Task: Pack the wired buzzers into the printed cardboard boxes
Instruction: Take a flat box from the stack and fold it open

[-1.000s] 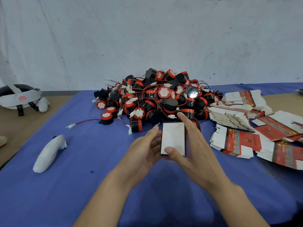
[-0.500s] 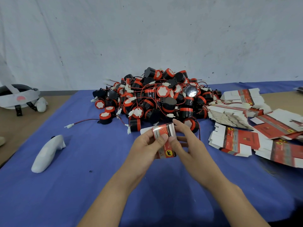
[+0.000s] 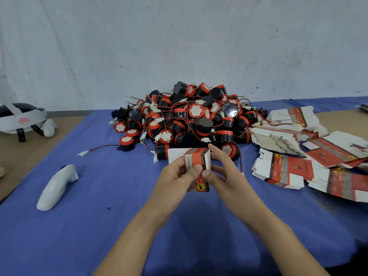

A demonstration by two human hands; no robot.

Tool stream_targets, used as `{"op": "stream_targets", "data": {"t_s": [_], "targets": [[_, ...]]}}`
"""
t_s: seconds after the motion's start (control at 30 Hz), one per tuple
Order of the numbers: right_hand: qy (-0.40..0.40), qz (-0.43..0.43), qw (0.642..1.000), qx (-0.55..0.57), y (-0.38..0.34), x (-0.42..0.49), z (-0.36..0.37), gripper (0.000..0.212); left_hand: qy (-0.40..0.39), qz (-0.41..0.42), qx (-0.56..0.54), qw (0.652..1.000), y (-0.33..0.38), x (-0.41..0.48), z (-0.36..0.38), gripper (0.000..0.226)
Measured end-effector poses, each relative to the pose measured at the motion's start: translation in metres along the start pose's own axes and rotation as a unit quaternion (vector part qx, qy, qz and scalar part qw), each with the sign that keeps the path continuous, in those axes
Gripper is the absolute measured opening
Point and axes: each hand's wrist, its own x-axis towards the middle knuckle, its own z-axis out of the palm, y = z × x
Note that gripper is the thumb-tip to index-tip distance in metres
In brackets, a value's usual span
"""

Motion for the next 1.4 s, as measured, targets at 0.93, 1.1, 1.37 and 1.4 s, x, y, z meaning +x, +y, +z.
{"op": "stream_targets", "data": {"t_s": [0.93, 1.1, 1.37, 1.4], "targets": [[0.226, 0.102, 0.942, -0.226, 0.021, 0.010, -0.028, 0.053, -0.019, 0.126, 0.655, 0.745, -0.028, -0.001, 0.004, 0.037], [0.151, 0.222, 0.929, -0.254, 0.030, 0.007, -0.039, 0.051, -0.043, 0.116, 0.666, 0.736, -0.027, 0.001, 0.008, 0.022], [0.146, 0.189, 0.930, -0.281, 0.032, 0.008, -0.042, 0.052, -0.031, 0.144, 0.623, 0.768, -0.019, -0.002, 0.013, 0.024], [0.149, 0.196, 0.934, -0.260, 0.032, 0.009, -0.042, 0.052, -0.024, 0.151, 0.616, 0.773, -0.017, -0.003, 0.014, 0.027]]}}
